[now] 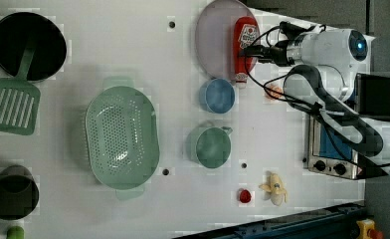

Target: Pick ketchup from plate and place it on table.

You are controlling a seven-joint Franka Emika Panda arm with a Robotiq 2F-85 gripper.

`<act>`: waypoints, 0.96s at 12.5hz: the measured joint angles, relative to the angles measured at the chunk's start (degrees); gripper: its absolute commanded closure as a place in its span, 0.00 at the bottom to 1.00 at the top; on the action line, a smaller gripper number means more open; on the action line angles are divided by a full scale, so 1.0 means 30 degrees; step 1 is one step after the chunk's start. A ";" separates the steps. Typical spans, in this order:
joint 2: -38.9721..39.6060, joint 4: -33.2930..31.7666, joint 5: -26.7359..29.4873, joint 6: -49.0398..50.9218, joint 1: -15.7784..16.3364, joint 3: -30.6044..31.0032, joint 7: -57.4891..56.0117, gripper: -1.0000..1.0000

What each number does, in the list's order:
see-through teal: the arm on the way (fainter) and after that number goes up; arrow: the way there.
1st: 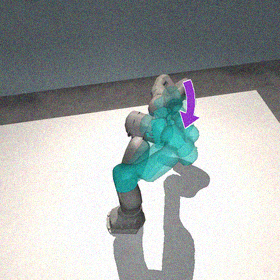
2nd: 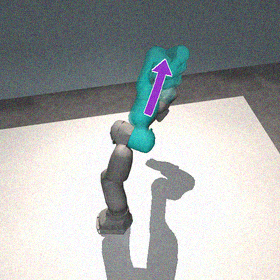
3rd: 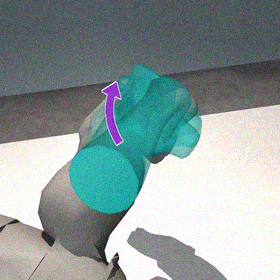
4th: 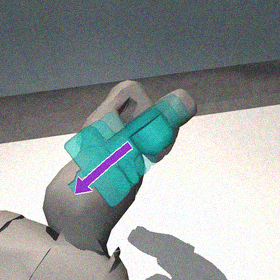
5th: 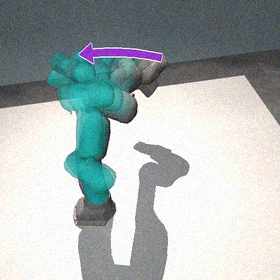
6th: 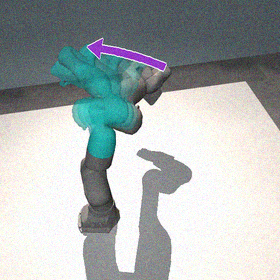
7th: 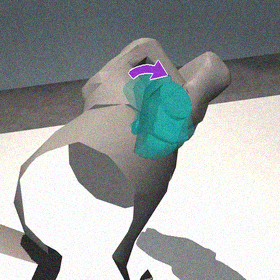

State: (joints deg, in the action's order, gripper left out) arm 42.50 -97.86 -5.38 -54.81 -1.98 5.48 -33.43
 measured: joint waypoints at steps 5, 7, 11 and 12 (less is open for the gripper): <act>0.0737 0.0242 0.0027 -0.2378 0.0077 0.0141 -0.0131 0.04; 0.1128 0.0242 0.0134 -0.2490 0.0073 0.0119 -0.0149 0.29; 0.1212 0.0298 0.0091 -0.2807 0.0055 0.0036 -0.0149 0.39; 0.1128 0.0261 0.0038 -0.2882 0.0040 0.0041 -0.0149 0.39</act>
State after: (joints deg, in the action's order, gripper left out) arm 45.88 -97.08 -5.27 -63.45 -1.86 5.60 -33.88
